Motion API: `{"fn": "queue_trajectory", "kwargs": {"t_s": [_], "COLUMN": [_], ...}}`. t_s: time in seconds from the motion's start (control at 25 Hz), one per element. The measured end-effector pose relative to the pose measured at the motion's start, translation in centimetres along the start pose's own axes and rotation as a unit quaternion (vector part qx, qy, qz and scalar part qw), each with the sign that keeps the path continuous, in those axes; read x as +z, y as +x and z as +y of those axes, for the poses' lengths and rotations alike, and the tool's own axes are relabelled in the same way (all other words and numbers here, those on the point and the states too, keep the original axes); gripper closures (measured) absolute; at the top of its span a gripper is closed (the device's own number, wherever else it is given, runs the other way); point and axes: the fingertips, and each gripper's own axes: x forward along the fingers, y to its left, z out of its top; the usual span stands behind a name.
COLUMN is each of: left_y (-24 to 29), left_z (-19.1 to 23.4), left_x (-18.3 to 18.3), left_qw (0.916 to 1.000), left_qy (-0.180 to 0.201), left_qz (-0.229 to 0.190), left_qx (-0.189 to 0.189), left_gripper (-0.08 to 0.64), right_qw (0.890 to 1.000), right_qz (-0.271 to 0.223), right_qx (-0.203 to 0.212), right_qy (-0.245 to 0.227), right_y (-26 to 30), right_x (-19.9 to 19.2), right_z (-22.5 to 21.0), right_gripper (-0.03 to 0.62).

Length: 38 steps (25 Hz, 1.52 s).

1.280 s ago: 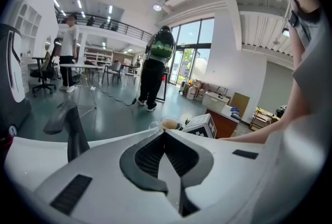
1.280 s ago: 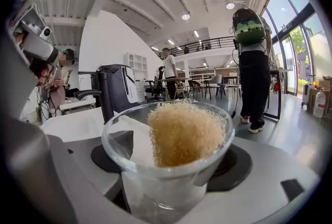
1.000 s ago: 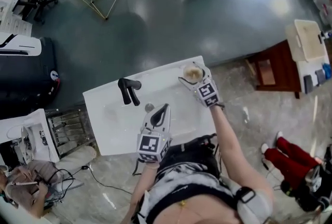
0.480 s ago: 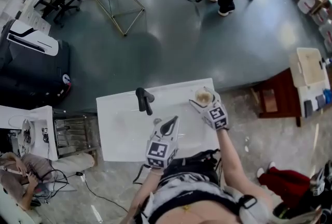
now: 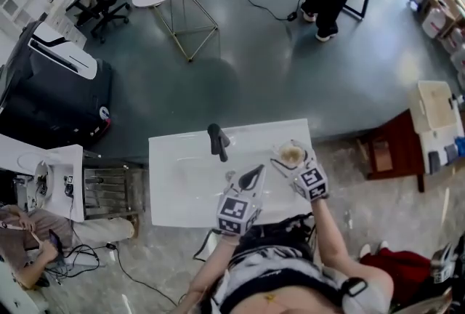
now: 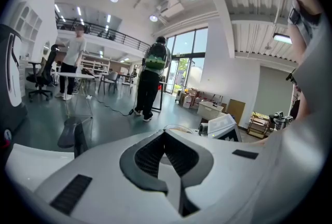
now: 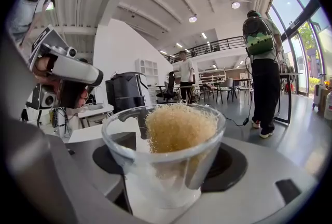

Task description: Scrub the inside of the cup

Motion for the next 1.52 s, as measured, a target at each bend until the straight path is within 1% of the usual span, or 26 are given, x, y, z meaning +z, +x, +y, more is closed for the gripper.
{"fn": "queue_trajectory", "kwargs": {"t_s": [0.08,0.2,0.28,0.36,0.56,0.6,0.68,0.76,0.8,0.88,1.08,1.16,1.24,1.36,1.48,1.52], "left_y": [0.0,-0.6,-0.8,-0.8,-0.7,-0.7,-0.4,-0.1,0.0,0.1,-0.5,-0.6,-0.8,-0.8,-0.8,-0.7], "left_z": [-0.3,-0.3,-0.3,-0.5,-1.4,-1.5,-1.8,-2.5,-3.0,-3.7,-3.0,-2.4,-2.2,-1.9,-2.0,-2.2], "left_x": [0.5,1.1,1.5,1.8,2.6,2.7,2.8,2.6,2.3,2.1,2.5,2.7,2.8,2.6,2.2,2.0], "left_qw": [1.0,0.9998,0.9996,0.9993,0.9976,0.9971,0.9956,0.9934,0.9922,0.9903,0.9917,0.9926,0.9931,0.9914,0.9887,0.987], "left_qy": [0.002,0.011,0.02,0.03,0.056,0.062,0.08,0.098,0.104,0.112,0.108,0.103,0.101,0.113,0.122,0.126], "left_qz": [-0.008,-0.015,-0.019,-0.017,-0.014,-0.013,-0.007,0.01,0.018,0.028,0.016,0.012,0.012,0.025,0.043,0.052], "left_qx": [-0.003,-0.003,-0.004,-0.012,-0.039,-0.042,-0.048,-0.059,-0.066,-0.077,-0.069,-0.064,-0.059,-0.061,-0.076,-0.084], "left_gripper": [0.558,0.558,0.558,0.558,0.554,0.539,0.528,0.517,0.5,0.499,0.5,0.499,0.5,0.499,0.497,0.478], "right_qw": [1.0,1.0,1.0,1.0,1.0,1.0,1.0,0.999,0.999,0.999,1.0,1.0,0.999,0.999,0.998,0.998], "right_qz": [-0.001,0.007,0.0,-0.016,-0.015,-0.016,-0.008,0.0,0.003,0.005,0.004,-0.007,-0.004,0.002,0.009,0.009], "right_qx": [0.001,0.004,0.005,0.005,0.01,0.01,0.012,0.015,0.016,0.018,0.012,0.011,0.011,0.005,0.004,0.004], "right_qy": [-0.007,-0.006,-0.009,-0.011,-0.016,-0.015,-0.021,-0.032,-0.033,-0.032,-0.022,-0.025,-0.03,-0.043,-0.06,-0.063], "right_y": [-0.3,-0.6,-0.9,-1.3,-1.9,-1.9,-2.0,-2.2,-2.4,-2.7,-2.3,-1.9,-1.9,-2.0,-2.1,-2.1], "right_x": [0.1,-0.1,0.6,1.6,1.7,1.8,1.8,1.6,1.5,1.4,1.7,2.6,2.8,3.3,3.5,3.6], "right_z": [0.5,1.6,2.3,3.1,4.7,5.0,5.4,5.9,6.3,6.9,7.8,7.6,7.5,7.1,7.3,7.5], "right_gripper": [0.195,0.195,0.195,0.195,0.195,0.195,0.195,0.195,0.195,0.195,0.195,0.195,0.195,0.195,0.195,0.195]}}
